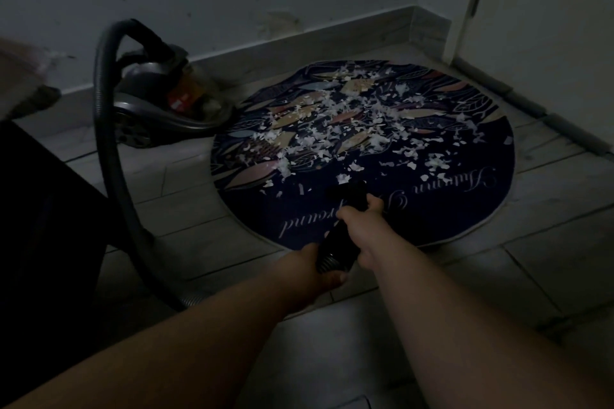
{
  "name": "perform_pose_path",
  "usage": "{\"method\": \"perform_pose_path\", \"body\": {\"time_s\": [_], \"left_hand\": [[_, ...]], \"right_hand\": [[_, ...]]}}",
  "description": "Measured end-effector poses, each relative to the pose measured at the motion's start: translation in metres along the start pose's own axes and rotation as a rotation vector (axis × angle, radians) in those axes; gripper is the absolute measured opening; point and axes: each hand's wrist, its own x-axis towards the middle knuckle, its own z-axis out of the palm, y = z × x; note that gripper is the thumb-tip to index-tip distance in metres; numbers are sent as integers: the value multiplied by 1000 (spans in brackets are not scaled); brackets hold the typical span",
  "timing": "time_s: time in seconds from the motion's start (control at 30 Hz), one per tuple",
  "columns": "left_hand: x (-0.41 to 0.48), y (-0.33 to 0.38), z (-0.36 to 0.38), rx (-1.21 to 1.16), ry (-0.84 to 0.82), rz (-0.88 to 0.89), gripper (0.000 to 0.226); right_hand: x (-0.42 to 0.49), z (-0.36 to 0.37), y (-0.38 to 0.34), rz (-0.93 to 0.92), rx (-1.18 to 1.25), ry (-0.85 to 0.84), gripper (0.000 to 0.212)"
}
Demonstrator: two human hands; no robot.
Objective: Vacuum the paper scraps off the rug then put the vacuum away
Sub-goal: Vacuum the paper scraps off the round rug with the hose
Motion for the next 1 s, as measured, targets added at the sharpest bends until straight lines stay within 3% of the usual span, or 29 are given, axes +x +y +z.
{"method": "perform_pose_path", "body": {"time_s": [0.33, 0.67, 1.0], "left_hand": [[6, 6, 7, 14, -2, 34, 54], [26, 41, 20, 52, -66, 113, 55], [37, 40, 23, 46, -58, 111, 56]], "right_hand": [[-2, -8, -3, -28, -1, 29, 74], [5, -49, -16, -31, 6, 215, 70], [13, -51, -14, -59, 52, 165, 73]]}}
